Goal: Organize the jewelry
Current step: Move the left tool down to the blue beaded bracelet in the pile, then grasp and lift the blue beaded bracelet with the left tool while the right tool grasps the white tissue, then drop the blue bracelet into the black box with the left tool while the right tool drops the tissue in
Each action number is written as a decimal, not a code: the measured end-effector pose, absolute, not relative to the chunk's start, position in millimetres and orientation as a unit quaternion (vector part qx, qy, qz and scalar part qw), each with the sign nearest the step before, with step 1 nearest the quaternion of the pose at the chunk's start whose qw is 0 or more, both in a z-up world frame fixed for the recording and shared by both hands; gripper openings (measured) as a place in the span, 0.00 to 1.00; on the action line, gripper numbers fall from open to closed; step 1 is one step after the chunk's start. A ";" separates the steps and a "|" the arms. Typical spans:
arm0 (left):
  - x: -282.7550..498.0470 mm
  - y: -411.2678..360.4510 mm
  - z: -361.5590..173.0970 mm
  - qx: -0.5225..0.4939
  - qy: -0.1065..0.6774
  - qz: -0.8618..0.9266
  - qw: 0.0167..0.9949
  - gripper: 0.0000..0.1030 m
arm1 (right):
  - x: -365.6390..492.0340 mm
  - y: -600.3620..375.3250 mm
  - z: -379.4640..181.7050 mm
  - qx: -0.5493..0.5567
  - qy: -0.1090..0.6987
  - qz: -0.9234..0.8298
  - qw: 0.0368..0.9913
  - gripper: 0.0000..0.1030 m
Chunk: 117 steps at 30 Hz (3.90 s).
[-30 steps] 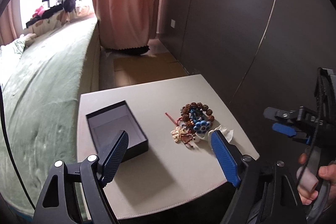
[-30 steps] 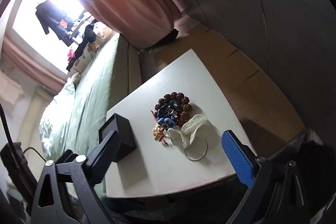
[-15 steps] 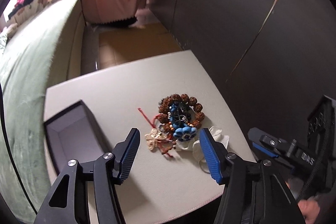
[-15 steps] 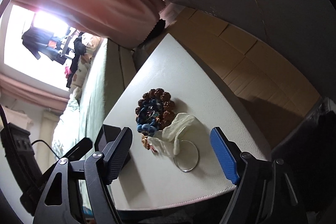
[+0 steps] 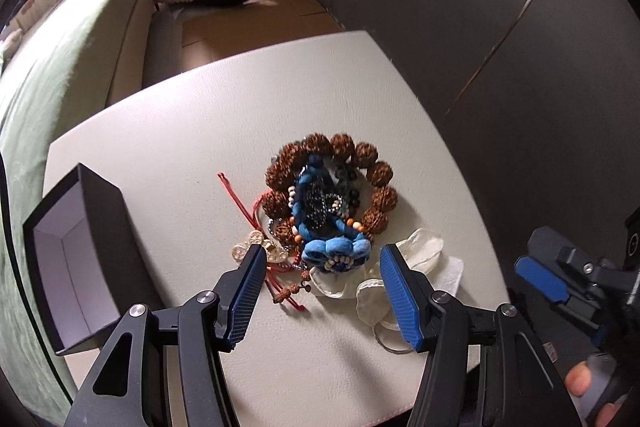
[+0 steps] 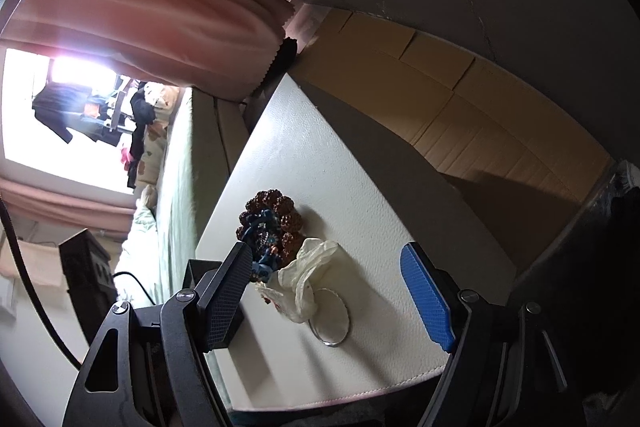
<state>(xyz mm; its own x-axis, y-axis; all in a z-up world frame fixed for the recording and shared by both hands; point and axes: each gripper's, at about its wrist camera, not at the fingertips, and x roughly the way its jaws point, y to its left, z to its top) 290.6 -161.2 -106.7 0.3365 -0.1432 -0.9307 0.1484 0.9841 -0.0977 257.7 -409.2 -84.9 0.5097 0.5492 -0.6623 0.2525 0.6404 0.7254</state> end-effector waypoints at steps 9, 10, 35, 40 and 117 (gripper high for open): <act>289.5 -143.8 -98.8 -0.007 0.552 -0.093 0.829 0.22 | 266.5 -391.1 -91.1 0.408 0.501 0.109 0.755 0.71; 289.3 -141.2 -94.8 -0.009 0.547 -0.094 0.832 0.22 | 267.4 -387.5 -91.9 0.408 0.503 0.111 0.754 0.69; 277.0 -109.4 -69.6 -0.040 0.537 -0.117 0.834 0.54 | 247.5 -357.8 -55.2 0.363 0.468 0.099 0.799 0.03; 284.9 -120.0 -86.6 -0.026 0.552 -0.113 0.826 0.52 | 251.1 -368.6 -52.5 0.374 0.459 0.093 0.800 0.03; 249.5 103.8 -11.4 -0.152 0.408 -0.041 0.900 0.84 | 291.7 -180.0 29.4 0.193 0.450 0.287 0.823 0.66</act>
